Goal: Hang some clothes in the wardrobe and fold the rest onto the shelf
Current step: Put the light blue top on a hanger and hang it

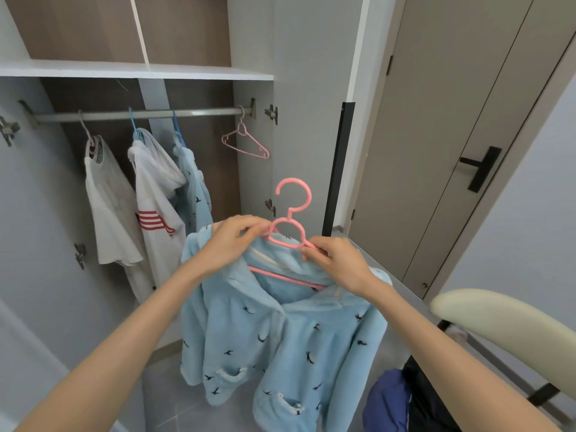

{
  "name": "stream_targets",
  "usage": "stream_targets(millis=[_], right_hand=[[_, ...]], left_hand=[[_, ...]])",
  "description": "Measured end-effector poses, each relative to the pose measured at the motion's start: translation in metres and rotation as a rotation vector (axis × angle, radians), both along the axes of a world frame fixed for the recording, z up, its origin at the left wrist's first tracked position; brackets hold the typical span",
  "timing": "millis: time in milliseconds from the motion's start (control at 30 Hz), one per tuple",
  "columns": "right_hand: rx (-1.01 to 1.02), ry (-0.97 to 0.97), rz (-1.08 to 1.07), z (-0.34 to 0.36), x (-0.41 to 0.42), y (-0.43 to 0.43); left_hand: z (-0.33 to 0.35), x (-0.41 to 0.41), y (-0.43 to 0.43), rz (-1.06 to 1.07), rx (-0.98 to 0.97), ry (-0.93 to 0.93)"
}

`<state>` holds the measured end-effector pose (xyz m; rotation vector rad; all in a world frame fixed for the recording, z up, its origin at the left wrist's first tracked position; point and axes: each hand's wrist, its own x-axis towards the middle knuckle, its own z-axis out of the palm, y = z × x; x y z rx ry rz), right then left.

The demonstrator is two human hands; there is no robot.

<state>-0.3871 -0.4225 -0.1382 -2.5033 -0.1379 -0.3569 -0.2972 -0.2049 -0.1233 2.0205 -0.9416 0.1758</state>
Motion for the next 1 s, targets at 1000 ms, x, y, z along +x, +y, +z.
stream_targets(millis=[1000], right_hand=[[-0.020,0.048,0.002,0.023,0.142,-0.043]], left_hand=[[0.025,0.162,-0.026,0.233,0.445,0.116]])
